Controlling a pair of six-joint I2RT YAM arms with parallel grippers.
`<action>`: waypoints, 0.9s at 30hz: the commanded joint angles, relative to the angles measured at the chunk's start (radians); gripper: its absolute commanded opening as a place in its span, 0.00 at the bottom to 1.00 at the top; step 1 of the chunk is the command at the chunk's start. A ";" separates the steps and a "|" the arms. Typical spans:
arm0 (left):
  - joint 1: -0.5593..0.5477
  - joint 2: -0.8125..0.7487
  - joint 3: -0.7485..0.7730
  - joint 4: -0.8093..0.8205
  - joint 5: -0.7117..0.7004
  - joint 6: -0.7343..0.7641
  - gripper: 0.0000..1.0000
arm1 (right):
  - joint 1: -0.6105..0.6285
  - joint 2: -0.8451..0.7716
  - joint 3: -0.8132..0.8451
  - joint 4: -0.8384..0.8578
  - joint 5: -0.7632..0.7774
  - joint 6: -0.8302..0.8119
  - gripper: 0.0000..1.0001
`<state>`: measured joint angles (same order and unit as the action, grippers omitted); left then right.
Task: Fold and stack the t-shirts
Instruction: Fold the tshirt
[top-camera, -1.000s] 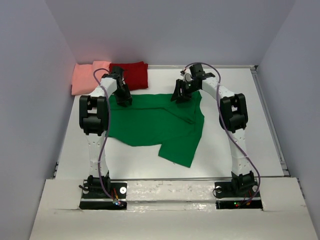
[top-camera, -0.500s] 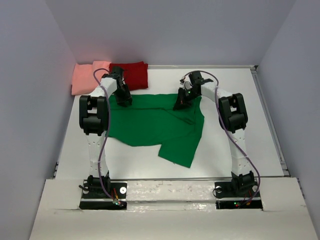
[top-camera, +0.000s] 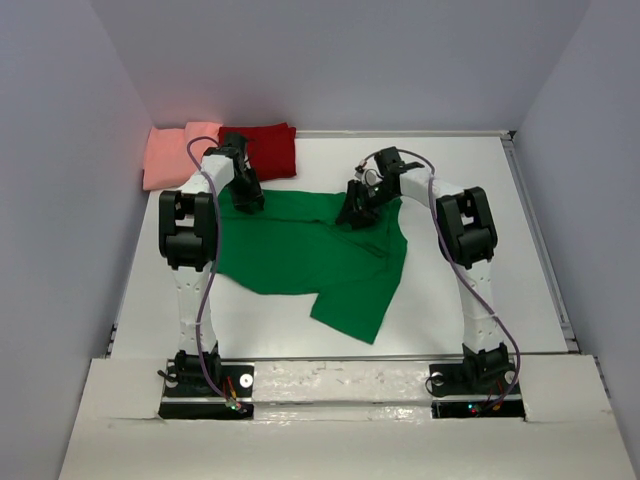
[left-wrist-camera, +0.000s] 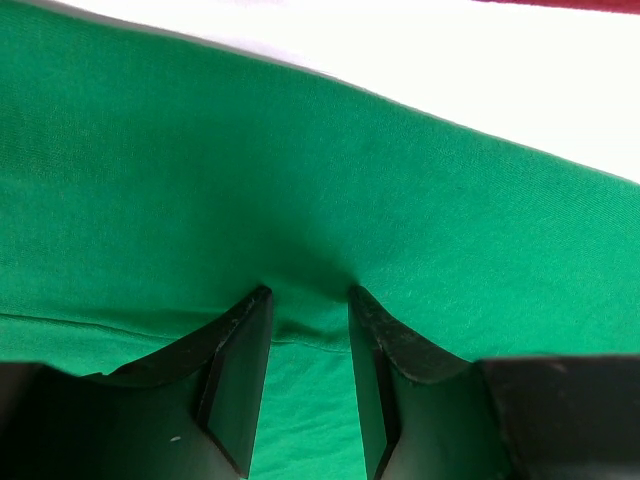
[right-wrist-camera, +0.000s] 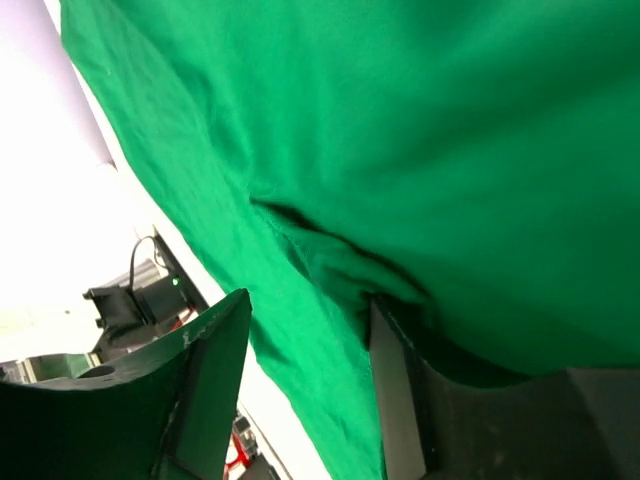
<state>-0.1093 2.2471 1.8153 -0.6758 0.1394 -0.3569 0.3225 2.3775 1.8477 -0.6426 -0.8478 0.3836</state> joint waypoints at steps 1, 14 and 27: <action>-0.003 0.065 -0.004 -0.027 0.017 0.010 0.48 | 0.039 -0.073 -0.050 -0.046 -0.033 -0.015 0.57; -0.001 0.075 0.010 -0.036 0.014 0.013 0.48 | 0.049 -0.144 -0.139 -0.045 -0.115 0.006 0.57; -0.003 0.080 0.007 -0.033 0.019 0.010 0.48 | 0.067 -0.230 -0.225 0.106 -0.356 0.150 0.57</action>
<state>-0.1093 2.2581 1.8332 -0.6907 0.1429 -0.3573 0.3656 2.2189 1.6348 -0.6071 -1.0939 0.4828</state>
